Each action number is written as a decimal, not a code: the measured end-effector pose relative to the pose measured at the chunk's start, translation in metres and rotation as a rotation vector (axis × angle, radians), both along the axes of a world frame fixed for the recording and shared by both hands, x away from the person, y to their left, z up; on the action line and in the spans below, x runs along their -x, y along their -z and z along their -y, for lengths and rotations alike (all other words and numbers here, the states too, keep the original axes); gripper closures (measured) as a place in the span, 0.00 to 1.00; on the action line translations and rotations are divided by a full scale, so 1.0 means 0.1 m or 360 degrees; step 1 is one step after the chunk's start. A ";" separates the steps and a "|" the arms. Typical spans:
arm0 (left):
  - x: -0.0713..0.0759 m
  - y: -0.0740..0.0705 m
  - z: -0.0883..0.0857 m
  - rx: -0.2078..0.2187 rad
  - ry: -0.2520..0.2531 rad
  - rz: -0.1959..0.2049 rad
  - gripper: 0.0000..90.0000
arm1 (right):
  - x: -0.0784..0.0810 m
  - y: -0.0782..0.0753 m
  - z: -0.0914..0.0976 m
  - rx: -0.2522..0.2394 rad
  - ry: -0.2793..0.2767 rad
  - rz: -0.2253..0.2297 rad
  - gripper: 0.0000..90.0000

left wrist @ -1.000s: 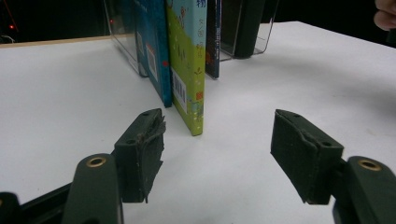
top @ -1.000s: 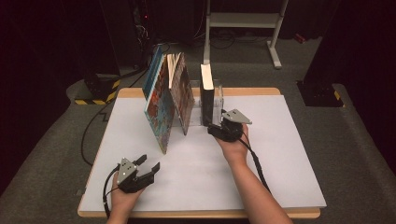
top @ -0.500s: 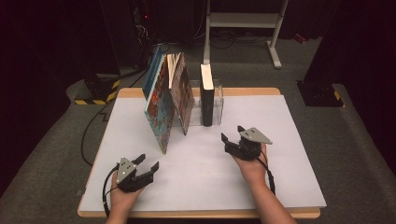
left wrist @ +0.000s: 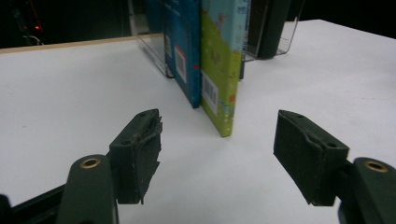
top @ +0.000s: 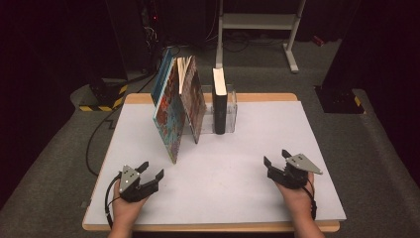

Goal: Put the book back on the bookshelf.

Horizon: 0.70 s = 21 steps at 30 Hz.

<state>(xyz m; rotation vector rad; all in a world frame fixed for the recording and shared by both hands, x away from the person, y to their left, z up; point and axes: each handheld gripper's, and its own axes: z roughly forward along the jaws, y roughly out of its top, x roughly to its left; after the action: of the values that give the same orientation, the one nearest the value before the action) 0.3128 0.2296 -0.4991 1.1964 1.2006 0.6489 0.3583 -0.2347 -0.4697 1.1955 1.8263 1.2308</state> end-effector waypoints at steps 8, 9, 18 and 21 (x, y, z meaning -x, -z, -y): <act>0.00 -0.08 -0.47 -0.0033 -0.0171 -0.0002 0.33 | 0.21 0.04 0.48 0.0029 0.0143 0.0031 0.29; 0.01 -0.08 -0.52 -0.0032 -0.0201 -0.0006 0.32 | 0.25 0.04 0.54 0.0035 0.0165 0.0038 0.29; 0.00 -0.07 -0.59 -0.0010 -0.0236 -0.0030 0.29 | 0.27 0.08 0.82 -0.0028 0.0273 0.0000 0.28; -0.01 -0.05 -0.57 -0.0028 -0.0224 -0.0047 0.29 | 0.25 0.10 0.82 -0.0022 0.0268 -0.0018 0.28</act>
<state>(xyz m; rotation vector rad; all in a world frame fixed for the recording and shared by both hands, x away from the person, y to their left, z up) 0.3138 0.2869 -0.4946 1.1470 1.3147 0.7502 0.3330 -0.3163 -0.4801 1.3367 1.6895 1.1455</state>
